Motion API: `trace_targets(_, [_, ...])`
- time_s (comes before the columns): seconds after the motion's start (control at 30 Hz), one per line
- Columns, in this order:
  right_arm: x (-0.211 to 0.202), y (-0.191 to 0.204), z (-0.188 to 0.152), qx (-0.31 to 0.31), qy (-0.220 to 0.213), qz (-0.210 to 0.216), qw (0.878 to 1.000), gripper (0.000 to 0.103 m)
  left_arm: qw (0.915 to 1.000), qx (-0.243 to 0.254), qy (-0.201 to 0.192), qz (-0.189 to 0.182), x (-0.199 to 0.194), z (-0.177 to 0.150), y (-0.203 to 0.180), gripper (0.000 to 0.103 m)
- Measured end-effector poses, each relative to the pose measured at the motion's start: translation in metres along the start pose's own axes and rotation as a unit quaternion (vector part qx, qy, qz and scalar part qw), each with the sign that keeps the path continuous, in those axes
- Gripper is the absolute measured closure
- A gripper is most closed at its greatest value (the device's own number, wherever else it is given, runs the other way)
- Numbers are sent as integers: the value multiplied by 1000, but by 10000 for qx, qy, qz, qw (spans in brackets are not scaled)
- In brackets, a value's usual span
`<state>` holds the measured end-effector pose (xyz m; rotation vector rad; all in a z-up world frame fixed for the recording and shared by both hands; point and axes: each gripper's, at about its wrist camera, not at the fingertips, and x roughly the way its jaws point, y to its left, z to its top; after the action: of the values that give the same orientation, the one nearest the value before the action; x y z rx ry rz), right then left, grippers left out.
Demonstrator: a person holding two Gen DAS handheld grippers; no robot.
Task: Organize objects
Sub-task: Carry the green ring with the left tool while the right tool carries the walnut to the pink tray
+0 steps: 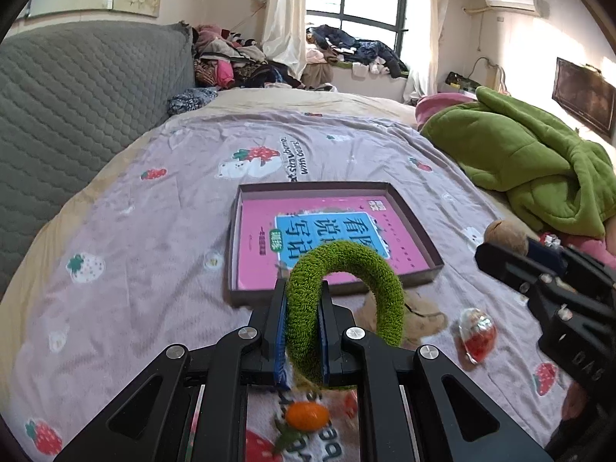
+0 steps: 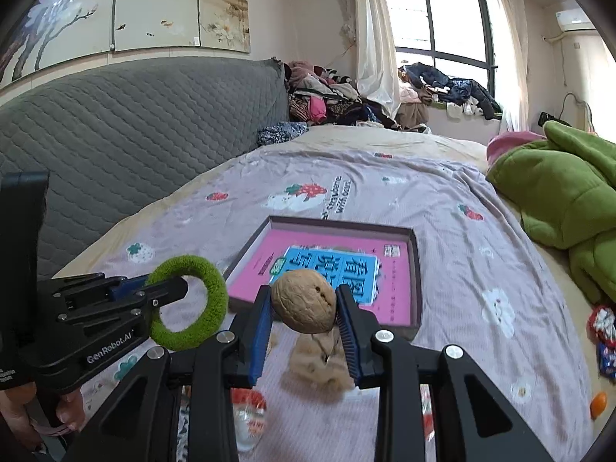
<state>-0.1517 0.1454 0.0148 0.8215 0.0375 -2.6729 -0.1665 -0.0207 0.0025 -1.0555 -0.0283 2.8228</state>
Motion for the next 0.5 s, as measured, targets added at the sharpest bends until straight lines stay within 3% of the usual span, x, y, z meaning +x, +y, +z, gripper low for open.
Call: trace_targets(0.5, [34, -16, 65, -75, -499, 67, 9987, 70, 9997, 76, -196, 94, 56, 62, 6, 90])
